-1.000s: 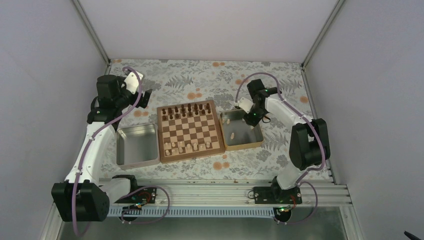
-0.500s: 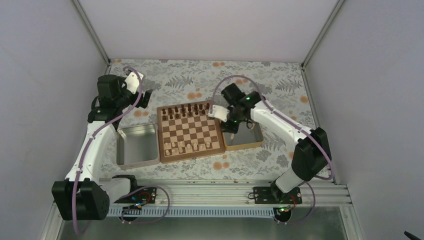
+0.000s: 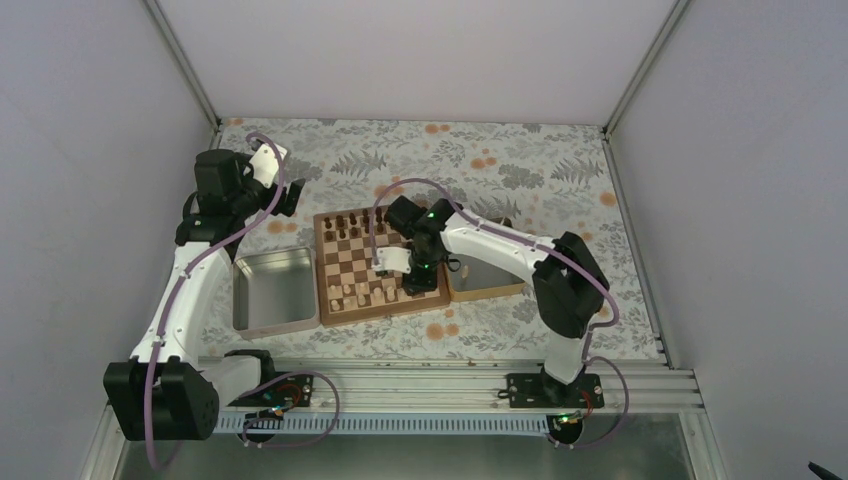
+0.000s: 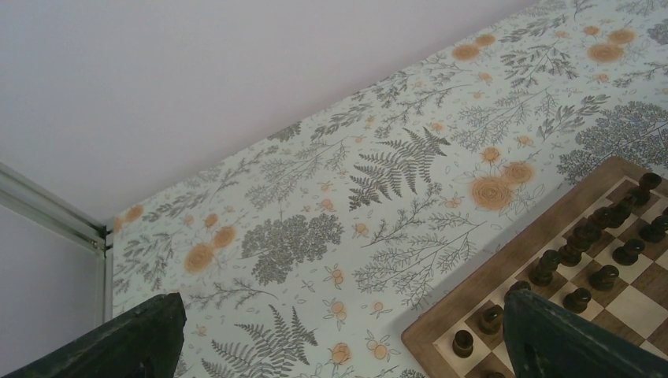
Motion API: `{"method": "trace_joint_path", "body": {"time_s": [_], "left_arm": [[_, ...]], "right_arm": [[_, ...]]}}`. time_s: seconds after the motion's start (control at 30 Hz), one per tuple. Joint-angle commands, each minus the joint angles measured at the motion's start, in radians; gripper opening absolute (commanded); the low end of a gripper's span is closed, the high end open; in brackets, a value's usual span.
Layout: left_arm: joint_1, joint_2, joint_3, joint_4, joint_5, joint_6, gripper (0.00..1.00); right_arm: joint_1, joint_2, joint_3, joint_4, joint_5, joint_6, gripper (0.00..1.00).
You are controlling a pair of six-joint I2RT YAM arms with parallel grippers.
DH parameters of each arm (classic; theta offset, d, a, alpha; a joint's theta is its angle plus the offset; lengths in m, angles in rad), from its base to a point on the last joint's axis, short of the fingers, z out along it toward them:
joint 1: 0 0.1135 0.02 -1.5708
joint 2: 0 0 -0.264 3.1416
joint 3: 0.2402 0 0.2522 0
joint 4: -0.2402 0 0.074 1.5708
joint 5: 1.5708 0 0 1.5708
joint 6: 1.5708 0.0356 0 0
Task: Set up the chess pieces on the board
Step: Pick up the chess piece from the chessboard.
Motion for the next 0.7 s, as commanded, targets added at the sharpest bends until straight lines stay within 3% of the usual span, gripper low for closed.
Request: {"method": "trace_joint_path", "body": {"time_s": [0.0, 0.67], "left_arm": [[0.004, -0.008, -0.006, 0.006, 0.009, 0.01, 1.0], [0.004, -0.007, -0.008, 0.005, 0.007, 0.012, 1.0]], "right_arm": [[0.032, 0.025, 0.041, -0.022, -0.006, -0.02, 0.33], [0.061, 0.084, 0.077, -0.006, 0.012, -0.025, 0.33]]}}
